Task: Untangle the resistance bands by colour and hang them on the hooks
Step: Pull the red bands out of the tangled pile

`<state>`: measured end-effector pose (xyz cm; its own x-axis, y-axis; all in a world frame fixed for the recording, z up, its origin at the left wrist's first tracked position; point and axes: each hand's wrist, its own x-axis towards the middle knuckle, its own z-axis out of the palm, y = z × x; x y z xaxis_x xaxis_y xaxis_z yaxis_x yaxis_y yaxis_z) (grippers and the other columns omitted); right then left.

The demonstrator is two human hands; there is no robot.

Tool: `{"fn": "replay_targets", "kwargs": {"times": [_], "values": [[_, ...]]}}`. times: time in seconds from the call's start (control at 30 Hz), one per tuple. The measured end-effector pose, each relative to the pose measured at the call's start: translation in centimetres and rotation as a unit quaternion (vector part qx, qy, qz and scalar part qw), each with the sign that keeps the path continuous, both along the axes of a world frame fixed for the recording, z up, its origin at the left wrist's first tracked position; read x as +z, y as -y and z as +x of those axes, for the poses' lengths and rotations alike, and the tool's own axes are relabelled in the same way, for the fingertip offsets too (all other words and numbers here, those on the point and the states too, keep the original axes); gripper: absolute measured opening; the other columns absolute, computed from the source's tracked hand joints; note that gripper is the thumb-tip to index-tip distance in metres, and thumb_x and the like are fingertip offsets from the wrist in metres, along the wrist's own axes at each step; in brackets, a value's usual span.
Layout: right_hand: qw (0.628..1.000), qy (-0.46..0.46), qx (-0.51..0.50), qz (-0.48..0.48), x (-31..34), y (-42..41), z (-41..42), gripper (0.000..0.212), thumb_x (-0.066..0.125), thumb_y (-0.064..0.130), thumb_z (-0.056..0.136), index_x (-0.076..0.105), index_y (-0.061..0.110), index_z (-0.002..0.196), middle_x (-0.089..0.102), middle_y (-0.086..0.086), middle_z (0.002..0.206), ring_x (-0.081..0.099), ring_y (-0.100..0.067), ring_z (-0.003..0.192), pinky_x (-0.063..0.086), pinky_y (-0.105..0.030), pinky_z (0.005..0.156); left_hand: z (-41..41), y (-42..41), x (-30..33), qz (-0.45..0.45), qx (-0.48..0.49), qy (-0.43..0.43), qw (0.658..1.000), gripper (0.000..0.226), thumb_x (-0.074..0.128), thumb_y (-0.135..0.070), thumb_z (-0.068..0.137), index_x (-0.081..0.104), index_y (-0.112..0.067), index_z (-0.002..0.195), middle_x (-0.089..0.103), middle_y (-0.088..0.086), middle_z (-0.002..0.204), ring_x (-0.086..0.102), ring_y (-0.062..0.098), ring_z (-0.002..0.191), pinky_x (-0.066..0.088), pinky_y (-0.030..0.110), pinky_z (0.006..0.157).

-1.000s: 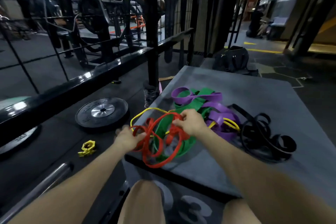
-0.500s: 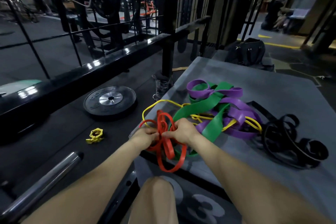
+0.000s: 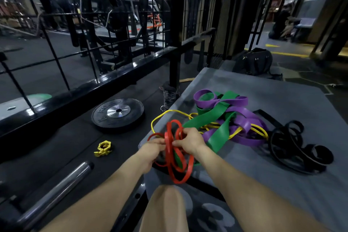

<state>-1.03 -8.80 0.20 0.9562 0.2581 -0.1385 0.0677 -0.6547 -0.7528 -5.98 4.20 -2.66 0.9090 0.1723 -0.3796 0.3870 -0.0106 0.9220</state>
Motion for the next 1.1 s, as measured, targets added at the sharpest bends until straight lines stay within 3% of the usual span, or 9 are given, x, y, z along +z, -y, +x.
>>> {"fn": "replay_targets", "kwargs": {"times": [0.17, 0.23, 0.33, 0.4, 0.53, 0.73, 0.87, 1.0, 1.1], "values": [[0.995, 0.02, 0.063, -0.078, -0.1, -0.6, -0.9, 0.017, 0.079, 0.021, 0.071, 0.064, 0.013, 0.07, 0.068, -0.008, 0.074, 0.056, -0.017, 0.07, 0.049, -0.031, 0.069, -0.8, -0.7, -1.9, 0.052, 0.079, 0.004, 0.996, 0.024, 0.053, 0.001, 0.087, 0.066, -0.016, 0.077, 0.064, 0.007, 0.076, 0.064, 0.01, 0.058, 0.049, 0.018, 0.057], [0.992, 0.028, 0.077, -0.097, -0.1, -0.9, -1.1, 0.026, 0.079, 0.022, 0.071, 0.055, 0.017, 0.063, 0.059, -0.002, 0.066, 0.051, -0.016, 0.069, 0.039, -0.025, 0.065, -0.6, -1.6, -3.3, 0.088, 0.155, -0.016, 0.984, 0.016, 0.065, -0.01, 0.077, 0.068, -0.021, 0.066, 0.063, 0.012, 0.092, 0.063, 0.023, 0.074, 0.05, 0.026, 0.068], [0.987, 0.08, 0.079, -0.115, 0.0, -1.7, -1.2, 0.02, 0.078, 0.026, 0.071, 0.06, 0.018, 0.074, 0.061, -0.008, 0.081, 0.055, -0.022, 0.078, 0.032, -0.024, 0.067, -0.3, -2.3, -4.8, 0.087, 0.245, -0.046, 0.964, 0.017, 0.074, -0.015, 0.072, 0.06, -0.022, 0.081, 0.06, 0.017, 0.1, 0.06, 0.029, 0.07, 0.052, 0.032, 0.07], [0.981, 0.113, 0.088, -0.133, 0.0, -2.6, -1.1, 0.032, 0.078, 0.028, 0.072, 0.064, 0.008, 0.093, 0.063, -0.016, 0.1, 0.06, -0.03, 0.094, 0.037, -0.028, 0.071, -0.7, -1.9, -3.7, 0.069, 0.24, -0.05, 0.967, 0.028, 0.074, -0.015, 0.074, 0.06, -0.005, 0.097, 0.066, 0.018, 0.095, 0.058, 0.023, 0.067, 0.047, 0.029, 0.065], [0.963, 0.096, 0.116, -0.224, -0.1, -4.4, -0.4, 0.059, 0.083, 0.032, 0.064, 0.06, 0.001, 0.109, 0.065, -0.017, 0.109, 0.062, -0.032, 0.103, 0.049, -0.034, 0.085, 0.3, -2.6, -3.1, 0.137, 0.198, -0.055, 0.969, 0.02, 0.063, -0.013, 0.084, 0.068, -0.009, 0.103, 0.065, 0.005, 0.095, 0.063, 0.024, 0.095, 0.04, 0.022, 0.072], [0.932, 0.102, 0.092, -0.335, -0.4, -5.5, 0.0, 0.04, 0.076, 0.02, 0.073, 0.065, 0.006, 0.109, 0.066, -0.014, 0.114, 0.062, -0.032, 0.109, 0.051, -0.037, 0.087, 1.0, -3.8, -4.0, 0.09, 0.155, -0.053, 0.982, 0.023, 0.06, -0.009, 0.086, 0.067, -0.009, 0.107, 0.069, 0.011, 0.097, 0.065, 0.027, 0.09, 0.052, 0.03, 0.083], [0.944, 0.132, 0.037, -0.3, -1.2, -5.1, -0.2, 0.026, 0.051, 0.008, 0.085, 0.062, 0.007, 0.109, 0.065, -0.015, 0.115, 0.061, -0.034, 0.11, 0.05, -0.039, 0.088, 0.3, -3.3, -3.5, 0.011, 0.127, -0.049, 0.991, 0.024, 0.055, 0.003, 0.084, 0.064, -0.002, 0.107, 0.058, 0.006, 0.069, 0.052, 0.014, 0.061, 0.046, 0.018, 0.056], [0.981, 0.071, 0.003, -0.178, -0.1, -2.8, 0.1, 0.021, 0.066, 0.026, 0.076, 0.066, 0.012, 0.091, 0.069, -0.013, 0.102, 0.065, -0.031, 0.101, 0.051, -0.036, 0.083, -0.1, -2.3, -1.7, -0.047, 0.118, 0.016, 0.992, 0.018, 0.055, 0.008, 0.084, 0.065, 0.0, 0.097, 0.064, -0.001, 0.052, 0.06, 0.009, 0.047, 0.05, 0.017, 0.05], [0.996, 0.033, -0.014, -0.076, 2.0, -0.3, 1.3, 0.022, 0.08, 0.026, 0.064, 0.061, 0.015, 0.064, 0.068, -0.007, 0.079, 0.065, -0.024, 0.079, 0.05, -0.032, 0.07, 0.5, -1.5, 1.3, -0.044, 0.109, 0.082, 0.99, 0.022, 0.059, 0.004, 0.085, 0.061, 0.006, 0.106, 0.065, 0.007, 0.071, 0.06, 0.014, 0.058, 0.05, 0.023, 0.062]]}}
